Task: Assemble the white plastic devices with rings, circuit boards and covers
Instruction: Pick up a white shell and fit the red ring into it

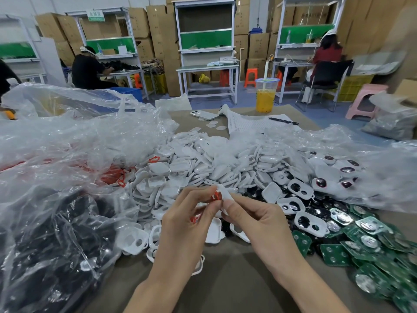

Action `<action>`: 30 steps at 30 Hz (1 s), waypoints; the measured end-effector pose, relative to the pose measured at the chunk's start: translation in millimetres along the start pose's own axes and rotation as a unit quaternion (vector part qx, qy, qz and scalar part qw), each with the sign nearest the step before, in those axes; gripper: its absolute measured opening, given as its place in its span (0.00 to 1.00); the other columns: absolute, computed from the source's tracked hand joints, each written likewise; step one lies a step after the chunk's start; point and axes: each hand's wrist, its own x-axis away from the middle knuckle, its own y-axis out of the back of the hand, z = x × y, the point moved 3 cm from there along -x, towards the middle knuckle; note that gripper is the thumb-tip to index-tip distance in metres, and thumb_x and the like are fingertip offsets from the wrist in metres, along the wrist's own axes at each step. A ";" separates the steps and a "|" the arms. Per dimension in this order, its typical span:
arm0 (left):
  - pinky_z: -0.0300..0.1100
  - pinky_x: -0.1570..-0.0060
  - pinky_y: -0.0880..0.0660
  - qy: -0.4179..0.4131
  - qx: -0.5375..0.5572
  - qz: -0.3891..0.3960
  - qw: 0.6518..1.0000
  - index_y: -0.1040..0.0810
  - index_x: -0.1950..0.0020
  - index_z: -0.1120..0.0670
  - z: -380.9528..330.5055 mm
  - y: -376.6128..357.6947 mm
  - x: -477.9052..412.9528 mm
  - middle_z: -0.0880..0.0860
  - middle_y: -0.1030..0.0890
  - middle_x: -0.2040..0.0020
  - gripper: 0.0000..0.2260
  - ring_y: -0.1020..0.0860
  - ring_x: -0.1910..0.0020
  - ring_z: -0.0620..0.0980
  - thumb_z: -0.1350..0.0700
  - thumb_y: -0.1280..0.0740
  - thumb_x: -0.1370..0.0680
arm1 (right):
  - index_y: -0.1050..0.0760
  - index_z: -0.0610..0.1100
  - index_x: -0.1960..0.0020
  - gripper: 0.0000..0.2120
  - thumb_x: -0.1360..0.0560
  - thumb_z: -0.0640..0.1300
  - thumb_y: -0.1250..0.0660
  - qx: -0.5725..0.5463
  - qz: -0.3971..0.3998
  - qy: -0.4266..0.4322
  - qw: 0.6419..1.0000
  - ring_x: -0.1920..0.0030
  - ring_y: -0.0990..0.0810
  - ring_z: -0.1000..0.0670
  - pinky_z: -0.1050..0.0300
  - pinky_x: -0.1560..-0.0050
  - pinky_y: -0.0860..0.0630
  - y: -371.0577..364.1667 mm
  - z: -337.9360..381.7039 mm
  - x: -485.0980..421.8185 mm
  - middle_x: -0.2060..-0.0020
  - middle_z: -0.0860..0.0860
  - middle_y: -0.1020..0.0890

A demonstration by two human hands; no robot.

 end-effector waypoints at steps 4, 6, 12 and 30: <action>0.29 0.55 0.25 0.019 0.015 -0.011 1.000 0.16 0.52 0.39 -1.5 1.1 -0.4 0.42 0.17 0.50 0.07 0.16 0.51 0.44 0.46 0.30 0.28 | 0.14 0.59 0.51 0.09 0.23 0.48 0.31 -0.006 0.011 -0.006 1.000 0.47 0.15 0.46 0.59 0.46 0.21 -1.1 -2.4 -0.1 0.53 0.50 0.12; 0.31 0.55 0.24 0.025 0.011 -0.013 1.000 0.16 0.51 0.38 -1.0 1.4 -0.2 0.41 0.17 0.52 0.07 0.17 0.53 0.43 0.47 0.29 0.28 | 0.14 0.58 0.49 0.09 0.24 0.50 0.32 -0.012 0.018 -0.006 1.000 0.45 0.16 0.44 0.52 0.42 0.21 -2.2 -3.1 0.1 0.52 0.48 0.12; 0.35 0.61 0.25 0.022 -0.030 -0.016 0.999 0.18 0.47 0.35 -1.7 1.1 1.0 0.40 0.19 0.51 0.09 0.19 0.56 0.43 0.47 0.30 0.25 | 0.14 0.60 0.51 0.08 0.25 0.54 0.32 -0.007 0.014 -0.001 1.000 0.46 0.17 0.40 0.48 0.42 0.22 -1.9 -4.8 -0.4 0.52 0.43 0.14; 0.35 0.52 0.21 0.131 0.084 0.014 0.988 0.19 0.57 0.41 -3.2 -4.2 0.8 0.45 0.14 0.53 0.09 0.16 0.55 0.43 0.55 0.24 0.25 | 0.13 0.46 0.50 0.13 0.28 0.52 0.29 -0.127 -0.008 -0.091 0.988 0.46 0.14 0.46 0.66 0.48 0.21 -0.3 -10.8 -4.7 0.51 0.44 0.13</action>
